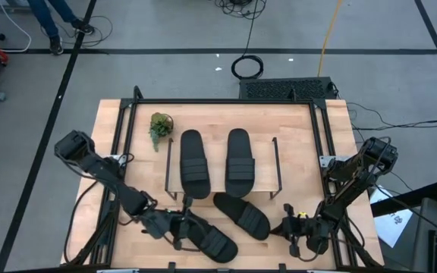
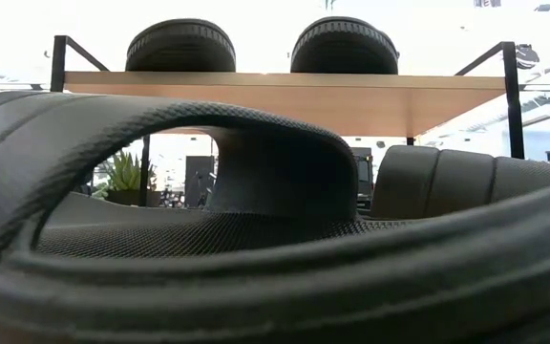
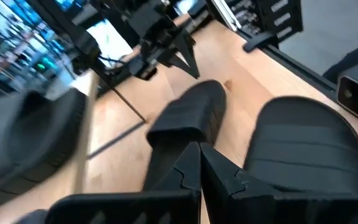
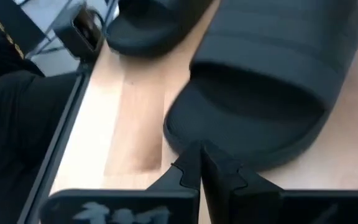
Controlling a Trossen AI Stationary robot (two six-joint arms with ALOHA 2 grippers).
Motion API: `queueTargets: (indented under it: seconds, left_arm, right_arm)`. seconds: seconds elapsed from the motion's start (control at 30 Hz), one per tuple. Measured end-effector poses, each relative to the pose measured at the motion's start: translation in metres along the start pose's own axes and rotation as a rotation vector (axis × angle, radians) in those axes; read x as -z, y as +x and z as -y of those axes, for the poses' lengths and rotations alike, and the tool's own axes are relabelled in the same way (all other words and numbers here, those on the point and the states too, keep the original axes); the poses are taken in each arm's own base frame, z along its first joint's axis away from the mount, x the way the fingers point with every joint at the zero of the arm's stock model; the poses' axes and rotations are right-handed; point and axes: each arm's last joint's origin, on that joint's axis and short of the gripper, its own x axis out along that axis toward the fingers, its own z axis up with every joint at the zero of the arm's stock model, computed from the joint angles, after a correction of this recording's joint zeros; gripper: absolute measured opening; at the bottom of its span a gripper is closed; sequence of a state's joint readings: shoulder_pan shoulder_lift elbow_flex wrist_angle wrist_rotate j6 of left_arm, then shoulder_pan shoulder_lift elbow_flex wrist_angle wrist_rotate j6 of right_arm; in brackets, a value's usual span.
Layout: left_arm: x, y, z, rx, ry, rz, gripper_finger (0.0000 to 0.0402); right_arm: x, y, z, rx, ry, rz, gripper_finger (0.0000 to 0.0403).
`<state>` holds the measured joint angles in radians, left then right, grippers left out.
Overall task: Pick and place slides into the shelf
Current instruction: Put the black slipper under the shelf
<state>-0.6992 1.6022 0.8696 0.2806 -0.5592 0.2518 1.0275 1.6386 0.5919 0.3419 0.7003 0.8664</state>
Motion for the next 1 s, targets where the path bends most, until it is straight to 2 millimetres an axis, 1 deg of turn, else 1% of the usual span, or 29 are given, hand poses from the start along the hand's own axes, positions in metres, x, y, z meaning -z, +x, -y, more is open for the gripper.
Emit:
queueTargets:
  seconds: [0.13,0.27,0.4,0.5,0.67,0.83,1.0]
  left_arm:
    - [-0.007,-0.013,0.002,-0.020,0.006,0.008,0.0001]
    - [-0.010,-0.022,0.005,0.004,-0.032,0.011,0.0003]
    - [-0.005,-0.024,0.010,0.084,-0.069,-0.027,0.0007]
    - [-0.002,-0.025,0.012,0.135,-0.131,-0.054,0.0004]
    - [-0.001,-0.026,0.015,0.147,-0.223,-0.077,0.0004]
    - [-0.003,-0.031,0.021,0.162,-0.225,-0.059,0.0024]
    - [-0.005,-0.035,0.027,0.175,-0.185,-0.046,0.0031]
  right_arm:
    - [-0.001,-0.001,-0.002,-0.007,-0.034,0.028,0.0000]
    - [0.001,-0.003,-0.003,-0.003,-0.060,0.029,0.0000]
    - [-0.002,-0.003,-0.006,-0.026,-0.098,0.053,0.0000]
    - [-0.008,-0.003,-0.011,-0.065,-0.166,0.105,0.0000]
    - [-0.021,-0.005,-0.020,-0.114,-0.306,0.222,0.0000]
    - [-0.030,-0.012,-0.023,-0.136,-0.312,0.263,0.0000]
    - [-0.031,-0.012,-0.023,-0.134,-0.342,0.267,0.0000]
